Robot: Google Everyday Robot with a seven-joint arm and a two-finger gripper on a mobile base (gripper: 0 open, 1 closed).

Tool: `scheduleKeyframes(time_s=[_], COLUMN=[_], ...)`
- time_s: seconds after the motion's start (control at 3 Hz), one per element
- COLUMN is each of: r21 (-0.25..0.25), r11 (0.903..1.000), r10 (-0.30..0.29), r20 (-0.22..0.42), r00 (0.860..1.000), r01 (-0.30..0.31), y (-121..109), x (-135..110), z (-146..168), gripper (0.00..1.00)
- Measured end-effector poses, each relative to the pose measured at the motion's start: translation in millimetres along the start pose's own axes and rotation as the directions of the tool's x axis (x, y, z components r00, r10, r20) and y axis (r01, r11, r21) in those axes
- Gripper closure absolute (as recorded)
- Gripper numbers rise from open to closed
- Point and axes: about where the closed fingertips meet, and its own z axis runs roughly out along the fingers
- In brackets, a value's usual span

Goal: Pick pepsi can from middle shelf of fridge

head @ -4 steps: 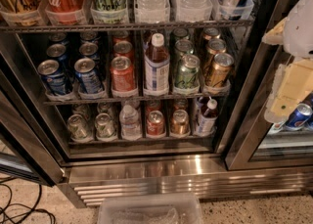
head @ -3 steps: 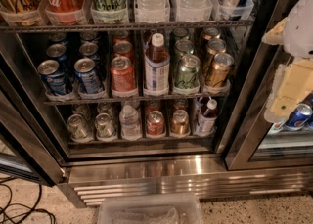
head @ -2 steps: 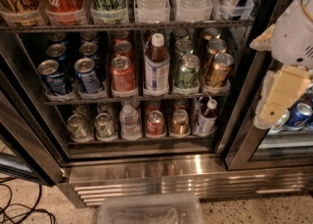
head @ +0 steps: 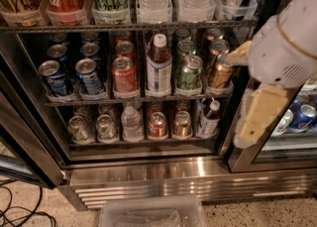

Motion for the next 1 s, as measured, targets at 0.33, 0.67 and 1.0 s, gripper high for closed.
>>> scheduleKeyframes(time_s=[0.33,0.67,1.0], r21=[-0.038,-0.009,0.016], r11=[0.9976,0.9942,0.9912], r10=[-0.052,-0.102,-0.13], r20=[0.124,0.241,0.306], r00=[0.991,0.965,0.943], r01=[0.057,0.107,0.132], y=[21.4,48.6,64.8], x=[-24.5,-54.1,-71.2], z=[24.1,37.0,44.7], gripper=[0.0,0.0,0.0])
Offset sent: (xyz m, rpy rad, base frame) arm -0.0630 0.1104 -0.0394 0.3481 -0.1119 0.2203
